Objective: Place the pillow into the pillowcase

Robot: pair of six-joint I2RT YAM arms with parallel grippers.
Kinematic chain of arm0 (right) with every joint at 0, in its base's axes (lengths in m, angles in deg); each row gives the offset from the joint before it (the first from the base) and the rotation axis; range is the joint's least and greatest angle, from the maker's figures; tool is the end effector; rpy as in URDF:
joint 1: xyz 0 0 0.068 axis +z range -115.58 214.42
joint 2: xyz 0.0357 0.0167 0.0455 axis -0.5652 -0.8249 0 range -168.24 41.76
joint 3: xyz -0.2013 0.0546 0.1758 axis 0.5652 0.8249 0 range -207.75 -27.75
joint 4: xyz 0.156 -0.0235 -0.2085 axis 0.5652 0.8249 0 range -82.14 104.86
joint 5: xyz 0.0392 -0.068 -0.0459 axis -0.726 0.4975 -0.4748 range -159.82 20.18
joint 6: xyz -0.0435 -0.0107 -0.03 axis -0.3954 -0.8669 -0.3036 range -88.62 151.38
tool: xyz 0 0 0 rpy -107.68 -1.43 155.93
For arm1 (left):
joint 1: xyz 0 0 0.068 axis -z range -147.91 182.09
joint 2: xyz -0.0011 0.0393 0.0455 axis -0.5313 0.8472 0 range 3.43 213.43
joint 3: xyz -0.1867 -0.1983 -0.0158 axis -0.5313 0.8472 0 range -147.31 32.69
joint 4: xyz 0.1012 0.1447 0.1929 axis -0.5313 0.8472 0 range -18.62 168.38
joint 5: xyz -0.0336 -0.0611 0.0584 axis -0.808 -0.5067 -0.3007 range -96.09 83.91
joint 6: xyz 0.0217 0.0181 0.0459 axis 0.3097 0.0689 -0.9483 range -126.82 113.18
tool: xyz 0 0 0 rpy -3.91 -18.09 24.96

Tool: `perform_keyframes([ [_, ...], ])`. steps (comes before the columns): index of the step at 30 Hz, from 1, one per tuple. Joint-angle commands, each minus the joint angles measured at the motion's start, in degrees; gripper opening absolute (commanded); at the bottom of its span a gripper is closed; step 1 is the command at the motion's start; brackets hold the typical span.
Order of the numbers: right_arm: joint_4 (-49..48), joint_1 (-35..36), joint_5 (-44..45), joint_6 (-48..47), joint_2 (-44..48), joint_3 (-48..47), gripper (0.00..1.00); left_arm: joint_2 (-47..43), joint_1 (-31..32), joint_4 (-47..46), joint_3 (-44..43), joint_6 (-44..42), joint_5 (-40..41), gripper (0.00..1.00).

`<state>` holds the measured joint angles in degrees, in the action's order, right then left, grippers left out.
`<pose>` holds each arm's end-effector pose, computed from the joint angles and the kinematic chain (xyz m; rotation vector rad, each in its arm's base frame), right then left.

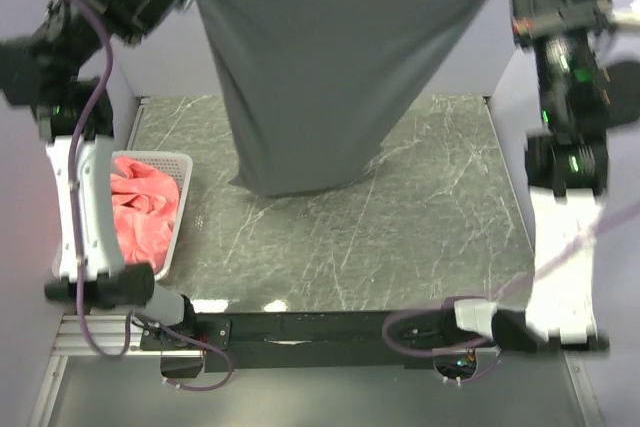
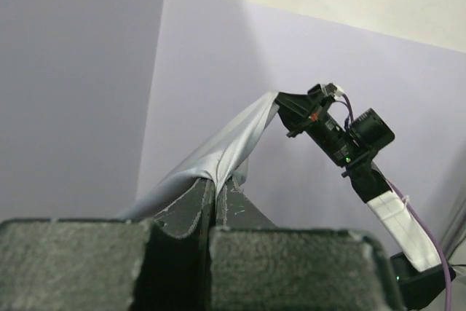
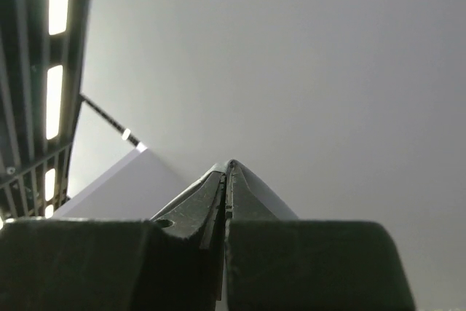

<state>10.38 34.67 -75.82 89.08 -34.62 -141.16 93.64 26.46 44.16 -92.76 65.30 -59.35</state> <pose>0.2074 0.0047 0.6275 0.3977 0.9357 0.9780 0.2322 -0.0057 0.6524 0.4633 0.9901 -1.2750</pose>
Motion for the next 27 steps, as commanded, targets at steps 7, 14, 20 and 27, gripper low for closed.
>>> perform_keyframes([
  [7,2.4,-4.8,15.9,-3.8,28.3,18.1,0.0,-21.8,-4.0,11.8,16.4,-7.1,5.2,0.01],
  [14,4.8,-4.8,15.6,-4.3,26.6,13.3,0.0,-22.4,-4.0,14.4,13.7,-9.6,8.4,0.01],
  [20,-0.6,-4.8,15.1,-4.0,18.6,13.2,0.0,-13.6,-4.1,3.9,16.4,-4.1,8.7,0.01],
  [27,-6.0,-4.8,13.9,-1.9,4.2,2.6,0.0,11.9,-4.1,2.2,-17.1,3.5,8.6,0.01],
])
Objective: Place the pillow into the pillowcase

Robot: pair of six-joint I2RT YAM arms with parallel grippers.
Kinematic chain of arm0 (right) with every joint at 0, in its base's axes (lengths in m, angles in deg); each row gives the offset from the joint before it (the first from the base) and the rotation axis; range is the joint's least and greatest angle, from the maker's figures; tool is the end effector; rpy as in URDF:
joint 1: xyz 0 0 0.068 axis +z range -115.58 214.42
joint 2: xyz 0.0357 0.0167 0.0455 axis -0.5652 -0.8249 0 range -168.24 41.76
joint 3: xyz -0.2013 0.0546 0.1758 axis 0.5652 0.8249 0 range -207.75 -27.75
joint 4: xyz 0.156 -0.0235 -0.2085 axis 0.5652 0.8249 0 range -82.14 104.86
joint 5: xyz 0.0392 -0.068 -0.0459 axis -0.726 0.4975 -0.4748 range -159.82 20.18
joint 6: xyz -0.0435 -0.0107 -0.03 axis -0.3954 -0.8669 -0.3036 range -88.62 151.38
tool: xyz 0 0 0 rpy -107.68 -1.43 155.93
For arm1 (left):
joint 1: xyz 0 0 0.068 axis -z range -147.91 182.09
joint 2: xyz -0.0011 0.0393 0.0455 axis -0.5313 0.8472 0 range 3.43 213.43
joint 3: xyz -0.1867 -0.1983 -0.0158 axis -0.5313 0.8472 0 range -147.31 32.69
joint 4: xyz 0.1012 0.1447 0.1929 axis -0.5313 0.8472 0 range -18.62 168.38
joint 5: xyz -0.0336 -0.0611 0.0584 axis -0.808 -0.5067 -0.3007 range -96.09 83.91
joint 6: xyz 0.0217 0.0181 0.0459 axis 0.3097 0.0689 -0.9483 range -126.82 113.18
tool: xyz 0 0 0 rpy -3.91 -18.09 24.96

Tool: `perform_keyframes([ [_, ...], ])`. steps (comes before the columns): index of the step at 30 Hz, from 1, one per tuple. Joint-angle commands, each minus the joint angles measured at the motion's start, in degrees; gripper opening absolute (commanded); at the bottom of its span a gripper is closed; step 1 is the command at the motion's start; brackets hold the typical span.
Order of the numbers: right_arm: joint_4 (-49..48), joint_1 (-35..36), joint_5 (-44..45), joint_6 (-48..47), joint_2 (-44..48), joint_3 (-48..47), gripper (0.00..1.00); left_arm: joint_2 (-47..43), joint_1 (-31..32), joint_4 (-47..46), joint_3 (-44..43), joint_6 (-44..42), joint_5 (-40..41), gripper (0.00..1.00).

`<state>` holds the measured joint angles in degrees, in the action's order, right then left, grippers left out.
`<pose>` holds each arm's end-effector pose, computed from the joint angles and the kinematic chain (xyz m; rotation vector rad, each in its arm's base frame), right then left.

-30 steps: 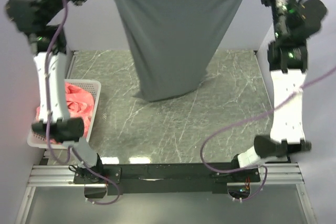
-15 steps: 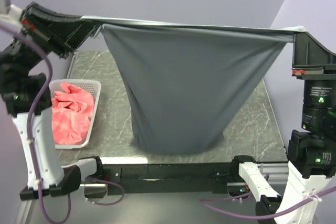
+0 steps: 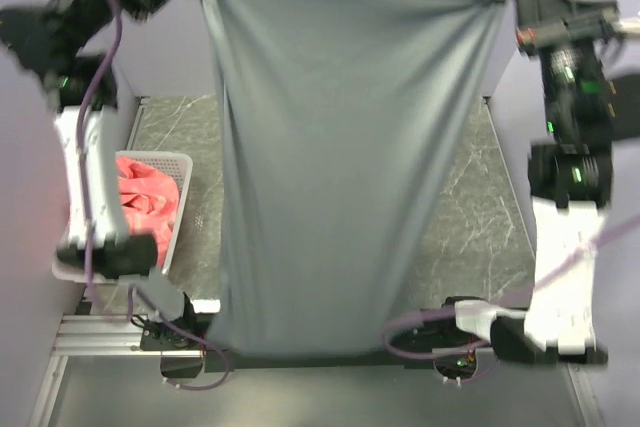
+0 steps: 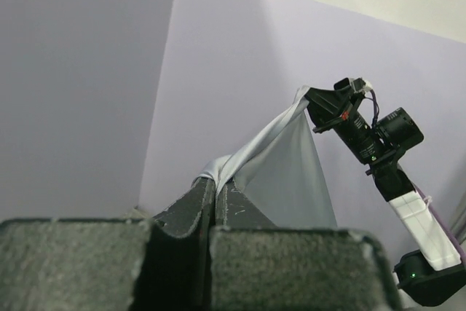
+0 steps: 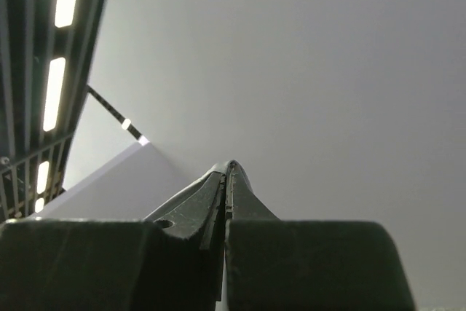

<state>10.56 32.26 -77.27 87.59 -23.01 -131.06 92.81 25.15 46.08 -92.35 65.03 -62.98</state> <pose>0.1504 -0.0010 0.6159 0.3697 0.9188 0.9300 0.2285 -0.0022 0.6508 0.4909 1.0501 -1.2645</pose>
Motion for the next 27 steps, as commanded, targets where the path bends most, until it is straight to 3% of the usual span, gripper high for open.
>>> perform_keyframes([
  [1,-5.9,-2.4,15.0,0.0,-10.5,-11.8,0.0,15.8,-3.1,-2.7,-18.9,4.9,13.5,0.01],
  [6,-4.2,-2.4,15.1,-2.7,-13.9,-20.3,0.0,14.3,-5.5,-7.7,-15.9,7.4,13.8,0.01],
  [9,-3.8,-2.4,16.1,-3.3,-9.6,-16.5,0.0,9.6,-6.4,-8.1,-10.4,7.3,12.7,0.01],
  [13,-5.8,-2.4,17.2,-2.9,5.5,4.5,0.0,-0.9,-6.7,-8.9,5.0,6.5,10.5,0.01],
  [17,-4.3,-2.4,16.5,-0.5,19.3,23.8,0.0,-15.5,-6.7,-9.6,33.7,4.6,9.9,0.01],
  [21,3.1,-2.4,14.6,1.0,30.7,37.0,0.0,-32.6,-6.7,-2.3,51.1,-1.2,10.7,0.01],
  [25,10.6,-2.4,13.2,0.3,42.2,47.2,0.0,-44.8,-6.6,16.6,61.9,-9.5,13.3,0.01],
  [27,15.5,-2.4,11.8,-0.4,45.5,50.3,0.0,-51.0,-6.6,21.3,67.9,-12.3,14.6,0.01],
])
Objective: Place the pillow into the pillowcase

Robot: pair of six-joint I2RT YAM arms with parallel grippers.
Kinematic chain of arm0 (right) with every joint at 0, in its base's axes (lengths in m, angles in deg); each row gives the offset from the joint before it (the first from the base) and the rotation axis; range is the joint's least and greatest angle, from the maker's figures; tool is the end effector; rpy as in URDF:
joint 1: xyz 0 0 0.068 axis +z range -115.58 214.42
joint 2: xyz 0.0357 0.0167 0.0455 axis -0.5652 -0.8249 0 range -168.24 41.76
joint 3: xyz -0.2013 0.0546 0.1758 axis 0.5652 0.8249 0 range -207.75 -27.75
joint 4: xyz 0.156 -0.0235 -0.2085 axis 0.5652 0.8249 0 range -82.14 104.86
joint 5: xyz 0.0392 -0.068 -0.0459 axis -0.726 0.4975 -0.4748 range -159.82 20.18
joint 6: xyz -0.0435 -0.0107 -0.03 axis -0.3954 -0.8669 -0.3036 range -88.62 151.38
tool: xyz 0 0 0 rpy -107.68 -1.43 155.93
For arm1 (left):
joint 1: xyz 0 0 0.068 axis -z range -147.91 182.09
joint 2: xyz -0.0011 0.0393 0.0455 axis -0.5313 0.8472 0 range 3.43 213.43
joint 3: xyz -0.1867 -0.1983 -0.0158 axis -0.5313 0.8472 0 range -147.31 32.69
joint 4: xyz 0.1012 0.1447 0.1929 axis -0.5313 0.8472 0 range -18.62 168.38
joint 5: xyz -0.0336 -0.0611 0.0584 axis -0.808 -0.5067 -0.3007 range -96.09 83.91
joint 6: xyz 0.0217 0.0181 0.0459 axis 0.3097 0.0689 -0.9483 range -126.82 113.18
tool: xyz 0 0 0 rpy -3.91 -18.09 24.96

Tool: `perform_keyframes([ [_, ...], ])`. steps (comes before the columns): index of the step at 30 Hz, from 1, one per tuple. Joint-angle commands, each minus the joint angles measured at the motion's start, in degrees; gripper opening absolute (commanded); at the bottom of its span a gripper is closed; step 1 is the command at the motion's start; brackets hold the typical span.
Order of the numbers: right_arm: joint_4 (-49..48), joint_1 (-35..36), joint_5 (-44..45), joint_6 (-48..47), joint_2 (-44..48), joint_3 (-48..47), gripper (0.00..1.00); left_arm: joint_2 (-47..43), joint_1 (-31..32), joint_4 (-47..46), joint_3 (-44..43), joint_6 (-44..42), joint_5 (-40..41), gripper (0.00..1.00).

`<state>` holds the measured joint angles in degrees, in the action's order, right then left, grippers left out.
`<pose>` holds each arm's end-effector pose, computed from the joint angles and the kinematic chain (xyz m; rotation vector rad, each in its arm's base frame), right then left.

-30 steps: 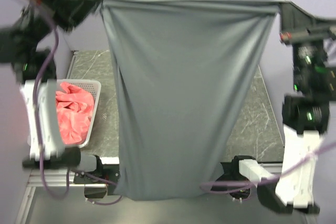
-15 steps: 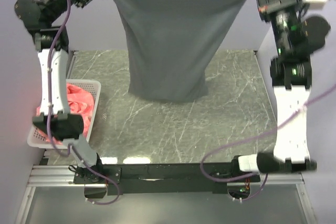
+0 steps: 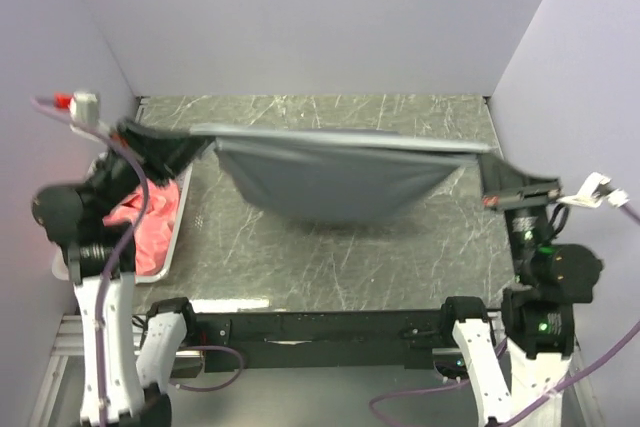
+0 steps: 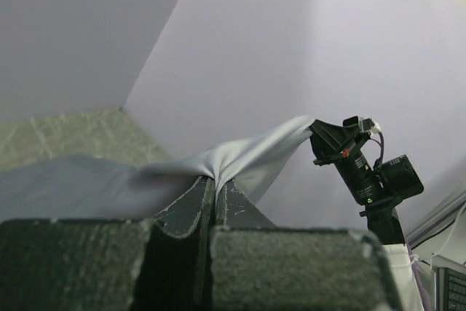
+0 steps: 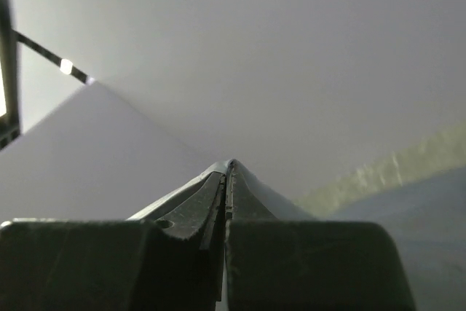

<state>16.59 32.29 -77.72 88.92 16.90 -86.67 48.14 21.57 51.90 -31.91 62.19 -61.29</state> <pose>0.0488 0.0031 0.4581 0.4734 1.0835 0.9351 0.1187 -0.0077 0.4989 0.1842 1.2951 -1.3067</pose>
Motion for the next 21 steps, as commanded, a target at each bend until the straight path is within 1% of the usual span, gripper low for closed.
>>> perform_keyframes([
  [1,11.3,-2.4,11.5,-1.8,8.7,9.1,0.0,-8.2,-3.1,17.6,9.6,-10.1,12.9,0.01],
  [2,14.4,-2.4,10.8,-1.9,10.4,11.0,0.0,-10.2,-3.0,23.3,13.1,-11.0,14.8,0.01],
  [3,15.8,-2.4,9.1,-2.0,12.0,12.9,0.0,-13.9,-3.0,26.2,14.9,-12.5,15.2,0.01],
  [4,17.0,-2.5,8.3,-2.0,15.1,16.9,0.0,-15.5,-3.0,28.0,16.9,-13.0,15.2,0.01],
  [5,19.1,-2.4,8.1,-2.1,16.8,18.9,0.0,-17.0,-3.0,32.4,20.4,-13.6,16.5,0.01],
  [6,20.2,-2.4,6.1,-2.4,18.2,20.8,0.0,-19.7,-3.0,34.3,22.0,-14.8,17.2,0.01],
  [7,21.4,-2.4,6.1,-2.3,20.8,24.3,0.0,-21.0,-3.0,35.6,24.0,-15.1,17.6,0.01],
  [8,22.9,-2.4,6.1,-2.2,22.0,26.1,0.0,-22.2,-3.0,36.8,28.3,-15.0,17.8,0.01],
  [9,23.1,-2.4,5.4,-2.6,23.0,27.7,0.0,-24.1,-3.0,37.2,30.6,-14.6,18.8,0.01],
  [10,23.4,-2.4,5.5,-2.7,23.8,30.3,0.0,-24.8,-3.1,37.2,33.0,-14.2,18.7,0.01],
  [11,23.3,-2.4,5.5,-2.6,23.8,31.5,0.0,-25.4,-3.0,36.3,37.7,-13.0,18.4,0.01],
  [13,21.6,-2.4,4.9,-2.8,21.4,34.6,0.0,-25.8,-3.0,32.6,42.1,-11.5,18.0,0.01],
  [14,18.8,-2.5,4.7,-3.0,19.9,35.5,0.0,-25.7,-2.9,31.1,45.8,-10.7,18.3,0.01],
  [16,14.3,-2.4,3.4,-3.0,13.7,38.1,0.0,-24.0,-2.9,27.6,49.5,-10.4,20.2,0.01],
  [17,10.1,-2.4,3.3,-2.9,11.0,38.5,0.0,-21.8,-2.9,26.1,50.5,-10.0,20.6,0.01],
  [18,7.9,-2.4,3.3,-2.6,5.6,39.4,0.0,-20.6,-2.8,24.3,51.3,-9.7,20.6,0.01],
  [19,5.7,-2.4,3.8,-2.3,2.5,39.6,0.0,-19.2,-2.5,21.4,52.3,-9.3,21.2,0.01],
  [20,1.5,-2.4,3.9,-1.7,-0.3,39.8,0.0,-16.9,-2.1,20.3,52.5,-8.6,21.7,0.01],
  [21,-0.8,-2.4,4.0,-1.3,-6.2,40.1,0.0,-15.6,-1.5,19.9,52.4,-8.2,22.8,0.01],
])
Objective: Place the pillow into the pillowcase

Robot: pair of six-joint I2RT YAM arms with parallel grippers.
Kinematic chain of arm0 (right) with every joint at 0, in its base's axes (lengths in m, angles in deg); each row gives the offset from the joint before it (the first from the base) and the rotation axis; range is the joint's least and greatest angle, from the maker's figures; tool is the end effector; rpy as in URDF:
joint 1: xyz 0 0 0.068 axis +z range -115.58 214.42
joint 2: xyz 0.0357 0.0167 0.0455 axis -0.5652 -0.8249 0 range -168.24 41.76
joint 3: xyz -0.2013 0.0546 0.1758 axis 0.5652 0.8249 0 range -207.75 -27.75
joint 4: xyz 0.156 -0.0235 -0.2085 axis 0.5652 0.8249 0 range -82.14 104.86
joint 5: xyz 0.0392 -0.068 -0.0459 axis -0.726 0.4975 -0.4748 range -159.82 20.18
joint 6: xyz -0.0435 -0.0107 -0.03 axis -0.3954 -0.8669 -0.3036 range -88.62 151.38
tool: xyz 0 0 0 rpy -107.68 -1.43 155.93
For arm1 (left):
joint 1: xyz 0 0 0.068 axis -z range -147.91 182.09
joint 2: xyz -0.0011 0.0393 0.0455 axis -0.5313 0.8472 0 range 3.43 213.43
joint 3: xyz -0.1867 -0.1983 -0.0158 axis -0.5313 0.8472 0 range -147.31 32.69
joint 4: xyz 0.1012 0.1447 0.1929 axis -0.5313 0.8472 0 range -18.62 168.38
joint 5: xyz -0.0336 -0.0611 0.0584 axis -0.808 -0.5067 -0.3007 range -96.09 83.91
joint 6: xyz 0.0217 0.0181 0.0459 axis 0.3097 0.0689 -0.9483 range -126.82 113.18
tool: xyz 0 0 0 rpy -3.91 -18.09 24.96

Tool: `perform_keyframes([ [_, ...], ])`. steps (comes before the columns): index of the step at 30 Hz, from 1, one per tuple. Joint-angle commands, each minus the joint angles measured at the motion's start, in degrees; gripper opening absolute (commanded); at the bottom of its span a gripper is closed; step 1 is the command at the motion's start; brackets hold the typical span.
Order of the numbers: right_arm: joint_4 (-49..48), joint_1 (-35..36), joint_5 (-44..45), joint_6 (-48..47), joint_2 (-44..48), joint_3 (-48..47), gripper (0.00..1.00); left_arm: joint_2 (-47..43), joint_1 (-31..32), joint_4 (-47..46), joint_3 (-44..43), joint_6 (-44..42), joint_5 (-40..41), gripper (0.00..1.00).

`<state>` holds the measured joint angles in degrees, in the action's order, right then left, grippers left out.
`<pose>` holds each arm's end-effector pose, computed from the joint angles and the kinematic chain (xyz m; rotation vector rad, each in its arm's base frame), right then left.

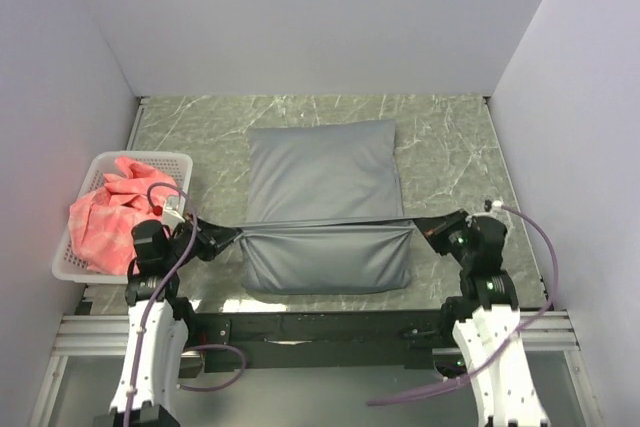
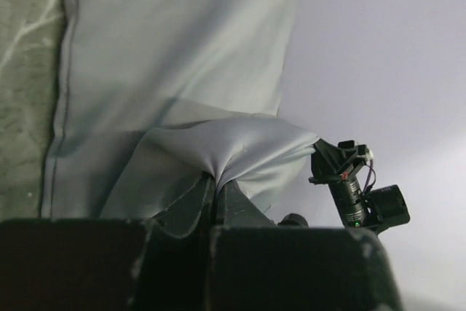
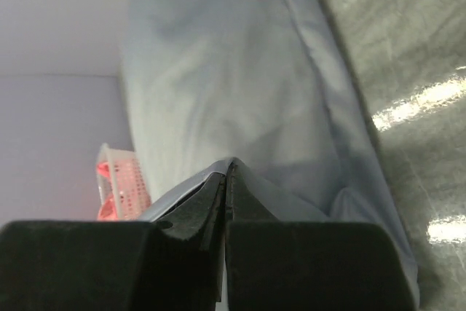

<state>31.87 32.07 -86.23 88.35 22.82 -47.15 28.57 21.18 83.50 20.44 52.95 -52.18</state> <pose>0.1143 0.0054 0.2179 0.8537 1.8943 0.8867 0.1253 -0.0019 0.1877 -0.7314 1.9901 -1.3316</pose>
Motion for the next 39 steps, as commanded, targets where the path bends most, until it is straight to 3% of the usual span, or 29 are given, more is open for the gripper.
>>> perform_keyframes([
  [1,-18.4,-2.2,12.7,-0.2,-15.0,0.6,0.0,5.2,0.7,-14.6,-0.4,1.4,16.4,0.01],
  [4,-28.1,-2.1,12.7,1.4,-28.2,-2.0,0.0,12.2,6.2,-18.8,-3.1,2.5,23.9,0.01],
  [9,-31.4,-2.0,10.0,1.6,-50.6,-14.7,0.0,32.9,16.1,-26.8,-10.9,3.9,32.5,0.01],
  [16,-27.5,0.8,6.1,-1.9,-72.3,-34.6,0.0,59.1,19.4,-35.7,-22.5,7.1,32.2,0.01],
  [19,-23.1,1.5,4.4,-4.0,-79.3,-43.5,0.0,62.6,20.9,-37.3,-25.1,7.3,31.2,0.01],
  [22,-19.5,1.3,4.7,-5.7,-80.6,-47.4,0.0,60.7,21.8,-35.9,-25.1,5.8,31.9,0.01],
  [27,-14.7,-0.1,4.0,-7.2,-70.6,-43.6,0.0,50.1,22.0,-28.1,-22.7,2.6,32.5,0.01],
  [33,-5.4,-1.3,3.6,-9.1,-52.0,-34.1,0.0,27.0,24.4,-15.7,-16.4,0.2,34.1,0.03],
  [39,3.1,-2.1,4.8,-9.6,-33.1,-23.2,0.02,5.1,27.7,-2.6,-9.0,0.4,30.2,0.04],
])
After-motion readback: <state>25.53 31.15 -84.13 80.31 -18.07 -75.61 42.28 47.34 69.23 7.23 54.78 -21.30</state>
